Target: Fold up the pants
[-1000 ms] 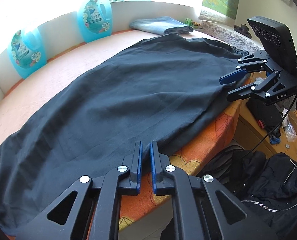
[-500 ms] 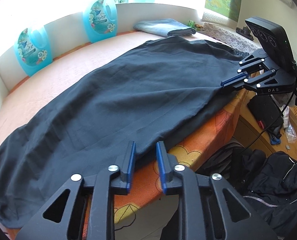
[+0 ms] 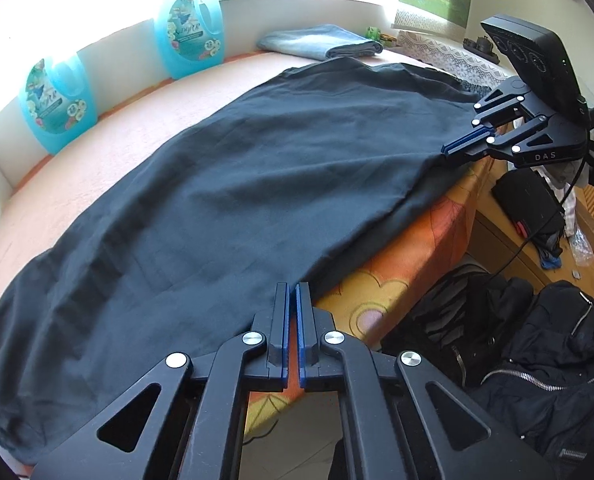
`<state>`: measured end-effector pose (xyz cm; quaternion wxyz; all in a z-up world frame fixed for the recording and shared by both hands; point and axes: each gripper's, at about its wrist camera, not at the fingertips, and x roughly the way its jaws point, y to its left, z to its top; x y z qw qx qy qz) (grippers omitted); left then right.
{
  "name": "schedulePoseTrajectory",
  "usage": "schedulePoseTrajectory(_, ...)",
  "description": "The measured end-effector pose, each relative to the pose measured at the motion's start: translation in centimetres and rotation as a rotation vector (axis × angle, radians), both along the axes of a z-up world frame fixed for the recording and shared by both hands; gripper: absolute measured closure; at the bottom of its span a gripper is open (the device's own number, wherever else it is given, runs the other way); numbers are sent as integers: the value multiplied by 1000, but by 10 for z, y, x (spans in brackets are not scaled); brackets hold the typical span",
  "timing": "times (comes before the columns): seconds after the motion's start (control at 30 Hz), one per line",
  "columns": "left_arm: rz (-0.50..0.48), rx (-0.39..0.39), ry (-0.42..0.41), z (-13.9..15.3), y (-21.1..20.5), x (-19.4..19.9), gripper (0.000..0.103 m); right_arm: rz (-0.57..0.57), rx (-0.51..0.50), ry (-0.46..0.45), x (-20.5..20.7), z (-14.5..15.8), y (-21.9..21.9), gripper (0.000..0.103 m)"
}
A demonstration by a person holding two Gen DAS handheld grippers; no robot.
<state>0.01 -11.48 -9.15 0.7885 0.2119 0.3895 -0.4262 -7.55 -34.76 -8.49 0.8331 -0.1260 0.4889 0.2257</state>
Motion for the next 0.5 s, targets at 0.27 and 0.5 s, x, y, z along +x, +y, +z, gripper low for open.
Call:
schedulePoseTrajectory(0.27, 159, -99, 0, 9, 30, -3, 77, 33, 8, -44, 5, 20, 14, 95)
schedulePoseTrajectory(0.5, 444, -242, 33, 13, 103, 7, 64, 169, 64, -78, 22, 28, 69, 87)
